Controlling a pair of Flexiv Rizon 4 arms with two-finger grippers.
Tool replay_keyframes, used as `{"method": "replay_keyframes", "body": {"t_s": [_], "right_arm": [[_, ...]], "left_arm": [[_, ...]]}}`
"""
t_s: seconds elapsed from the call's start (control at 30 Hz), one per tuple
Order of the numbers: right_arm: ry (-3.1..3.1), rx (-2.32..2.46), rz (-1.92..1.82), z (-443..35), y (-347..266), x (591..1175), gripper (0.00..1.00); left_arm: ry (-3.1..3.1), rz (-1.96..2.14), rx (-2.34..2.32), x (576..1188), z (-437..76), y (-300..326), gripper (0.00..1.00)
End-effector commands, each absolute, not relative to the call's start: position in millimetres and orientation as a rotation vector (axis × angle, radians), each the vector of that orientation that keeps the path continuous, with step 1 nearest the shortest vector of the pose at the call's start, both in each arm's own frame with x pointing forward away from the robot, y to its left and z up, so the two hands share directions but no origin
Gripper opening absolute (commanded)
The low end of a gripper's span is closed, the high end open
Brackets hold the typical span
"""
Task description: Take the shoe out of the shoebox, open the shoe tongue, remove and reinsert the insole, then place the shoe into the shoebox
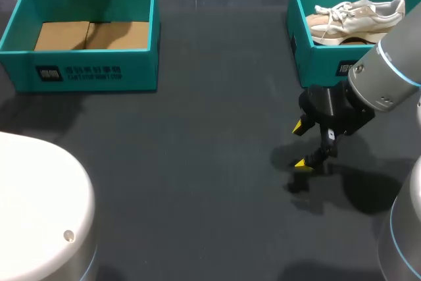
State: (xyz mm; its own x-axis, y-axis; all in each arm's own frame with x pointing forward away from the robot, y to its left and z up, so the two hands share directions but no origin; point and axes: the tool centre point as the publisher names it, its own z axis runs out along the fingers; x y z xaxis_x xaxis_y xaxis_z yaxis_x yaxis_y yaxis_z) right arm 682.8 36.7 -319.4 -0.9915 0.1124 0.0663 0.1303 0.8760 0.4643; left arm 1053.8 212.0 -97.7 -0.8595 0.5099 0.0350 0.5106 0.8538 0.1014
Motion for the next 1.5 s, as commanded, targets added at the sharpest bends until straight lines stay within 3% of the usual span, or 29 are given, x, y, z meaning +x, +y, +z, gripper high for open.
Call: {"method": "replay_keyframes", "body": {"t_s": [0.03, 0.6, 1.07, 1.5], "right_arm": [[-3.01, -0.196, -0.747, -320, 37, 681, 1.0], [-3.01, -0.196, -0.747, -320, 37, 681, 1.0], [-3.01, -0.196, -0.747, -320, 37, 681, 1.0], [-3.01, -0.196, -0.747, -320, 37, 681, 1.0]], "left_arm": [[-3.029, -0.171, -0.836, 1050, -97, 213, 0.0], [-2.702, -0.443, -1.555, 1067, -101, 238, 0.0], [-2.681, -0.469, -1.579, 1069, -102, 242, 0.0], [-2.264, -0.728, -1.997, 1087, -116, 277, 0.0]]}}
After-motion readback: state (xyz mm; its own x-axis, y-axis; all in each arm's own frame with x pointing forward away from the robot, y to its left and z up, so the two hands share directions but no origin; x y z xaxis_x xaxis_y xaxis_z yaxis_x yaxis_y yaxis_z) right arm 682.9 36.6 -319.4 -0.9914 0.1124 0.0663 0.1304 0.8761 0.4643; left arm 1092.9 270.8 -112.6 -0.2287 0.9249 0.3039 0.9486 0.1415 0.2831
